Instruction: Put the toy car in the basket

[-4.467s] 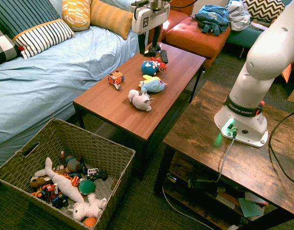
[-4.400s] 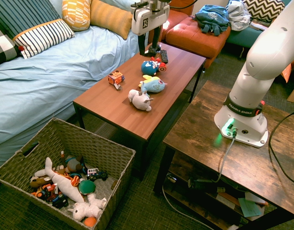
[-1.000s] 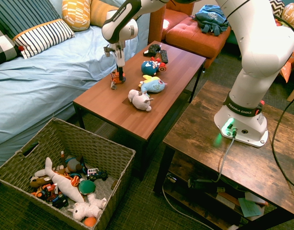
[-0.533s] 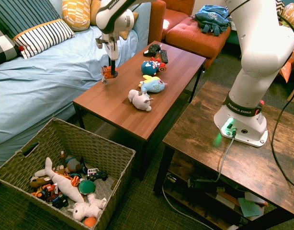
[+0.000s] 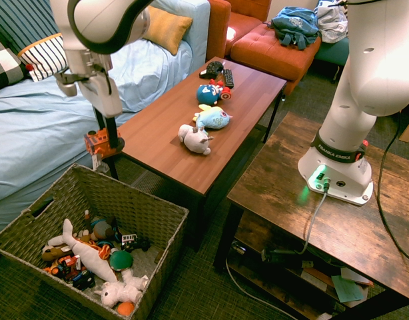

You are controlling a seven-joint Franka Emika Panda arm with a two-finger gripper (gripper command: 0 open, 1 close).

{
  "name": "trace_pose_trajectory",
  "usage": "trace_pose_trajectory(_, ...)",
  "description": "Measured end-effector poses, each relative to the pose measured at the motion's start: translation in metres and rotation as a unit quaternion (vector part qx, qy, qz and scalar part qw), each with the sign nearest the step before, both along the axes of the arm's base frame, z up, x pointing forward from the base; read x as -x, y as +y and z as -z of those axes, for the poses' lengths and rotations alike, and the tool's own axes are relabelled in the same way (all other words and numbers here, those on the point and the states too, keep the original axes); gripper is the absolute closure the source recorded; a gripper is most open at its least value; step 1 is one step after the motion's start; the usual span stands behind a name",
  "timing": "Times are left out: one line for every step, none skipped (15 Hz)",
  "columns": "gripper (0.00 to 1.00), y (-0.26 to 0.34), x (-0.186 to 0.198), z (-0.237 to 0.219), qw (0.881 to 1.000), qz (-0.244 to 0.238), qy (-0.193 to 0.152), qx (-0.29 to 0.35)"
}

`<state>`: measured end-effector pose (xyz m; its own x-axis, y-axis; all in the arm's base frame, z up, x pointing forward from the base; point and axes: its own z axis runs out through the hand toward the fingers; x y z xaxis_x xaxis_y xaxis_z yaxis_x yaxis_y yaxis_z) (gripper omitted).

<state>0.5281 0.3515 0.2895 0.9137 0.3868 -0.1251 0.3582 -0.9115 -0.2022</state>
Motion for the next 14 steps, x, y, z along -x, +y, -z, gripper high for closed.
trace_pose_trajectory(0.0,0.007,-0.004,0.012,1.0,0.008,0.007,0.008)
trace_pose_trajectory(0.0,0.009,-0.012,0.024,1.0,0.016,0.017,0.013)
trace_pose_trajectory(0.0,0.006,-0.02,0.03,0.999,0.022,0.024,0.016)
trace_pose_trajectory(0.0,0.003,-0.027,0.032,0.999,0.026,0.026,0.017)
trace_pose_trajectory(0.0,0.001,-0.03,0.03,0.999,0.029,0.024,0.017)
trace_pose_trajectory(0.0,0.001,-0.031,0.029,0.999,0.03,0.023,0.016)
trace_pose_trajectory(0.0,0.001,-0.032,0.025,0.999,0.031,0.022,0.014)
trace_pose_trajectory(0.0,-0.001,-0.033,0.02,0.999,0.034,0.019,0.011)
trace_pose_trajectory(0.0,-0.007,-0.037,0.013,0.999,0.04,0.017,0.007)
trace_pose_trajectory(0.0,-0.018,-0.041,0.004,0.999,0.048,0.012,0.002)
trace_pose_trajectory(0.0,-0.037,-0.048,-0.009,0.998,0.059,0.005,-0.003)
trace_pose_trajectory(0.0,-0.065,-0.056,-0.023,0.998,0.07,-0.006,-0.004)
trace_pose_trajectory(0.0,-0.106,-0.066,-0.039,0.996,0.091,-0.018,-0.004)
trace_pose_trajectory(0.0,-0.163,-0.076,-0.054,0.992,0.119,-0.032,-0.004)
